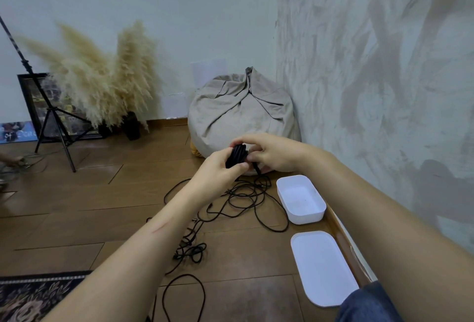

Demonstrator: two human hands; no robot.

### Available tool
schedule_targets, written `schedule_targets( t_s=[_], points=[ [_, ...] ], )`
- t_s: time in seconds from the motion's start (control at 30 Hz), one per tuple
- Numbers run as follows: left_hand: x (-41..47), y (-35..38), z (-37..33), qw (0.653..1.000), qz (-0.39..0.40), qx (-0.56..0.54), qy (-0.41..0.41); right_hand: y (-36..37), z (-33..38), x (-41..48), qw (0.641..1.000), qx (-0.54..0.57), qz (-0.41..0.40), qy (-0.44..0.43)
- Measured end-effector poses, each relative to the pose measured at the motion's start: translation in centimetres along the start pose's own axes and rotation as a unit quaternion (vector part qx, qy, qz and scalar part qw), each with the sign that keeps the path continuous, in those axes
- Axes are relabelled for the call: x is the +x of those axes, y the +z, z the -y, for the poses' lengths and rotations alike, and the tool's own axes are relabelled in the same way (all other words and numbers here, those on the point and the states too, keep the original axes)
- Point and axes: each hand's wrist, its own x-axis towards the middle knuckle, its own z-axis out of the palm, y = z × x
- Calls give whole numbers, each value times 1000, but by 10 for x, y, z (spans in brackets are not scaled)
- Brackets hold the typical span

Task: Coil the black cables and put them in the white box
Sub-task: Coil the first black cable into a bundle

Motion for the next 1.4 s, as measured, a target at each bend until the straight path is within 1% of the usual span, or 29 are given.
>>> schedule_targets(
  t_s=[0.17,0.4,0.53,0.7,0.8,0.97,1.07,1.23,1.4],
  points=[
    [2,1,1,1000,-25,2,-6,1,-5,4,1000,18,9,-1],
    [3,2,5,998,-53,16,-20,3,-1,6,1000,-27,-9,10],
    [2,9,5,997,-61,20,-35,8,-1,4,998,-51,-40,3],
    [0,16,4,996,-84,-1,-33,8,-6,4,997,-52,-48,-9],
    [-2,23,5,992,-111,-32,-52,9,-6,3,997,-64,-41,-15],
    [-3,31,1,984,-145,-74,-73,6,0,3,986,-163,-33,-16],
    [-3,29,-1,988,-127,-63,-65,3,0,1,983,-177,-32,-16],
    [2,8,0,997,-71,-6,-42,2,0,2,991,-118,-56,-31],
    [3,-1,0,999,-35,-8,-34,4,0,10,984,-151,-79,-51]
  ],
)
